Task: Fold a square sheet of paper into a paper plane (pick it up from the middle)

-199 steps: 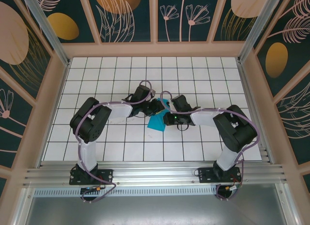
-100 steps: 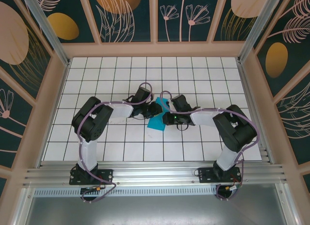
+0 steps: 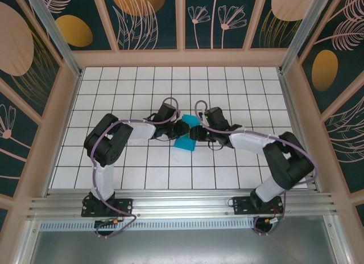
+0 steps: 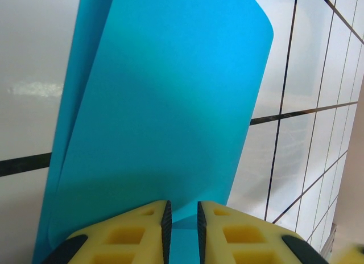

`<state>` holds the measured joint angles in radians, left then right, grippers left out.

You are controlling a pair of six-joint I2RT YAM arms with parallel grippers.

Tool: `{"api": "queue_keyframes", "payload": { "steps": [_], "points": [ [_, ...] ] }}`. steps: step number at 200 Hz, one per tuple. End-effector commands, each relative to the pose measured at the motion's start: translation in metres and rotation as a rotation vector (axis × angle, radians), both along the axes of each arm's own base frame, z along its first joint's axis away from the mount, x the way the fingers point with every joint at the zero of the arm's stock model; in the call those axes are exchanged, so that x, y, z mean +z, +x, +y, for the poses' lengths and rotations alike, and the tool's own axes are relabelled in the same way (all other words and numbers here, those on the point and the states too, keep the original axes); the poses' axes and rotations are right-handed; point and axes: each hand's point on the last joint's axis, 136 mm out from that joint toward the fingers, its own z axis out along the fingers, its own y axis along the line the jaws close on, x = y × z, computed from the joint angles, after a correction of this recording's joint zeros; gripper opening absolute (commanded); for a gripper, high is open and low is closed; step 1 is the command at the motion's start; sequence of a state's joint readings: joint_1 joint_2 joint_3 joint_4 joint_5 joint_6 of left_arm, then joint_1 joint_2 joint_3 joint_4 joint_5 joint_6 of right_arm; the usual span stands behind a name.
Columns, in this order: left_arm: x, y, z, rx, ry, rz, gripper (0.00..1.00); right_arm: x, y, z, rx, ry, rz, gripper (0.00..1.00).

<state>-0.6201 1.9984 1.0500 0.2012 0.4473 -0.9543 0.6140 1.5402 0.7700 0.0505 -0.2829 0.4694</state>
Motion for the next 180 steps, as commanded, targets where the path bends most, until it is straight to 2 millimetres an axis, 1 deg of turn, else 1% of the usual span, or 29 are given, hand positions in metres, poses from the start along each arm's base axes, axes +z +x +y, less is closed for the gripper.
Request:
{"api": "queue_keyframes", "payload": {
  "steps": [1,6,11,15,26,39,92,118,135,162,180],
  "points": [
    [-0.028,-0.011,0.013,-0.004,0.064,0.045,0.24,0.015,-0.013,0.010,0.015,0.134,0.041,0.30],
    [-0.028,-0.011,0.013,-0.005,0.064,0.045,0.24,0.015,-0.015,0.012,0.019,0.141,0.049,0.27],
    [-0.028,-0.011,0.013,-0.007,0.065,0.044,0.24,0.014,-0.018,0.013,0.023,0.143,0.058,0.20],
    [-0.028,-0.011,0.013,-0.007,0.064,0.042,0.24,0.015,-0.020,0.014,0.032,0.154,0.064,0.18],
    [-0.028,-0.011,0.013,-0.008,0.065,0.042,0.24,0.016,-0.028,0.022,0.072,0.183,0.082,0.13],
    [-0.028,-0.011,0.013,-0.010,0.064,0.043,0.24,0.013,-0.030,0.026,0.062,0.187,0.097,0.10],
    [-0.026,-0.010,0.010,-0.013,0.056,0.039,0.24,-0.006,-0.032,0.039,0.089,0.159,0.163,0.09],
    [-0.026,-0.010,0.010,-0.015,0.054,0.040,0.24,-0.023,-0.026,0.033,0.045,0.100,0.185,0.10],
    [-0.026,-0.010,0.010,-0.016,0.053,0.041,0.24,-0.034,-0.026,0.030,0.030,0.068,0.208,0.10],
    [-0.025,-0.009,0.010,-0.017,0.054,0.039,0.24,-0.046,-0.028,0.020,0.003,0.024,0.219,0.10],
    [-0.026,-0.010,0.010,-0.018,0.055,0.041,0.24,-0.050,-0.031,0.018,0.005,0.009,0.228,0.10]
  ]
}}
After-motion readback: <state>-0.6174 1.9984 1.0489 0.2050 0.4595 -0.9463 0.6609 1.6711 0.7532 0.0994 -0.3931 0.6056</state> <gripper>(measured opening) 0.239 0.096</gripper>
